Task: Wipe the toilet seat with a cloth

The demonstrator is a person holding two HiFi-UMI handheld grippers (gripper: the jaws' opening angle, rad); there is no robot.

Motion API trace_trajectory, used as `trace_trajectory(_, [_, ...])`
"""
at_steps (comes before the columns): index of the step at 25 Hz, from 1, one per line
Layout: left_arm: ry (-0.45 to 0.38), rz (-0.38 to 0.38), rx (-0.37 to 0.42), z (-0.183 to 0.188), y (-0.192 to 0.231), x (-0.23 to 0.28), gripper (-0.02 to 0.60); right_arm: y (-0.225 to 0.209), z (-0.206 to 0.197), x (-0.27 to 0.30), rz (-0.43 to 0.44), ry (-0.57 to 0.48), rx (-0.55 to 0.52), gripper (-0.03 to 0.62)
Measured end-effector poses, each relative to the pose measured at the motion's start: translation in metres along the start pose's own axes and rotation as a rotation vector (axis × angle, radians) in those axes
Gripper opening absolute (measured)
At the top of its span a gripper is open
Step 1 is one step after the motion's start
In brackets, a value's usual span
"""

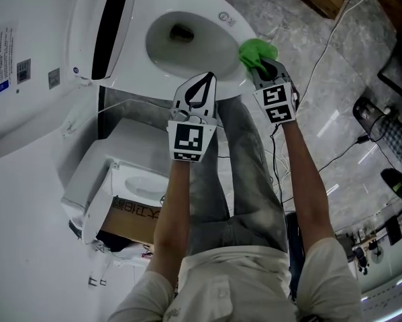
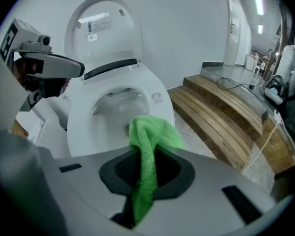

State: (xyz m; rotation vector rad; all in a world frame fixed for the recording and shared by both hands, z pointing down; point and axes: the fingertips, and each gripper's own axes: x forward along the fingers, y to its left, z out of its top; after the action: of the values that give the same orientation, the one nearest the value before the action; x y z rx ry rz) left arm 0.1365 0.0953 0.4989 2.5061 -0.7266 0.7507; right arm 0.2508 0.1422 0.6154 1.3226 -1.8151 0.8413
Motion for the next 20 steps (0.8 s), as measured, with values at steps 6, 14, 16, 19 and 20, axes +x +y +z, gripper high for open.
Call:
trace_trajectory(6, [0.008,0.023,-0.017,-0.004,-0.002,-0.004,0.012,0.007,-0.011,-0.005,0.019,0.007,-0.004,0.044])
trace_trajectory(14, [0.01,0.069,-0.046,-0.012,0.004,-0.014,0.012,0.019,-0.028,-0.01,0.036,0.023,0.013,0.043])
trace_trajectory(16, [0.009,0.082,-0.056,-0.015,0.005,-0.017,0.012,0.023,-0.028,-0.012,0.039,0.024,0.014,0.043])
trace_trajectory(19, [0.003,0.098,-0.074,-0.02,0.006,-0.021,0.012,0.029,-0.027,-0.015,0.045,0.018,0.006,0.043])
trace_trajectory(20, [0.0,0.102,-0.08,-0.022,0.006,-0.022,0.012,0.031,-0.029,-0.016,0.047,0.018,0.003,0.043])
